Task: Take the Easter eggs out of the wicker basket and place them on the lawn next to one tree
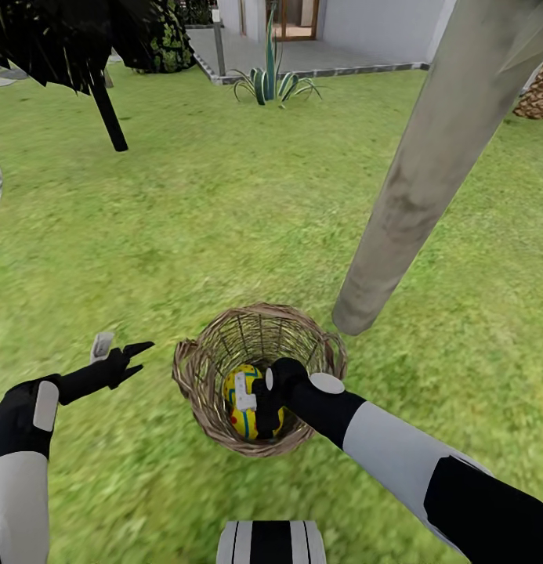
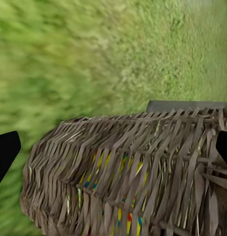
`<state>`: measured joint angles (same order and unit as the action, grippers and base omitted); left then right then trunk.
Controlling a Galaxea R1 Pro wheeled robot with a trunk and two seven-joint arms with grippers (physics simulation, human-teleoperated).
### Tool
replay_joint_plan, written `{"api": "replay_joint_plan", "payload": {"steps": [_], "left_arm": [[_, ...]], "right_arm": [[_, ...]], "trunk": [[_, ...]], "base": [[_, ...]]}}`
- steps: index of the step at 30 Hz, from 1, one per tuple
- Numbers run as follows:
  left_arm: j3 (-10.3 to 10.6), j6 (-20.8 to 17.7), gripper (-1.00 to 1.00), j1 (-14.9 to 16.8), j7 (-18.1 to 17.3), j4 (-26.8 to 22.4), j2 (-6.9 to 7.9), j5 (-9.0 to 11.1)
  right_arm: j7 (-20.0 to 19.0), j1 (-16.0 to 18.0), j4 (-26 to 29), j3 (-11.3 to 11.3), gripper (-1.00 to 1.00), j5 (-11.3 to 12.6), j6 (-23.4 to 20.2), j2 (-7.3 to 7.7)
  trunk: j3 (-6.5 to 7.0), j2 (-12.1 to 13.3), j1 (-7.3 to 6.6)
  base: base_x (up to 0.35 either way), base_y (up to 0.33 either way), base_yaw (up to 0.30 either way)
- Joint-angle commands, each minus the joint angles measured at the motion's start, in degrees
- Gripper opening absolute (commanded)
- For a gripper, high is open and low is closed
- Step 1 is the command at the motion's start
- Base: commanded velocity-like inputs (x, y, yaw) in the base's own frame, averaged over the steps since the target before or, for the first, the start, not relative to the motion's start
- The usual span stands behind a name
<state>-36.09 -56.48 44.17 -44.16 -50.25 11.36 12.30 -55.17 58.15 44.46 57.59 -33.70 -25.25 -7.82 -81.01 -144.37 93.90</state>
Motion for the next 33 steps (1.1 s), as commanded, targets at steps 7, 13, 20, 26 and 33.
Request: {"api": "replay_joint_plan", "payload": {"steps": [7,13,20,26,33], "left_arm": [[-0.7,-0.2,1.00,-0.2,-1.7,0.0,1.91,-0.3],[-0.8,-0.2,1.00,-0.6,-1.7,0.1,3.28,-0.2],[-0.7,-0.2,1.00,-0.6,-1.7,0.1,3.32,-0.2],[-0.7,-0.2,1.00,-0.6,-1.7,0.1,3.24,-0.2],[-0.7,-0.2,1.00,-0.6,-1.7,0.1,3.19,-0.3]], "right_arm": [[-0.3,0.0,0.1,0.1,1.00,-0.2,-0.3,0.00],[0.0,0.0,0.0,0.1,1.00,-0.2,-0.5,0.00],[0.8,0.2,-0.2,-1.1,1.00,-0.4,-0.7,0.09],[0.7,1.4,-0.2,-1.3,1.00,-0.4,-1.2,0.25],[0.8,2.1,-0.2,-2.4,1.00,-0.4,-2.6,0.33]], "trunk": [[-0.48,0.0,0.04],[-0.93,-0.1,0.09],[-1.59,-0.1,0.17],[-2.48,-0.2,0.27],[-3.36,-0.2,0.38]], "base": [[0.000,0.000,0.000],[0.000,0.000,0.000],[0.000,0.000,0.000],[0.000,0.000,0.000],[0.000,0.000,0.000]]}}
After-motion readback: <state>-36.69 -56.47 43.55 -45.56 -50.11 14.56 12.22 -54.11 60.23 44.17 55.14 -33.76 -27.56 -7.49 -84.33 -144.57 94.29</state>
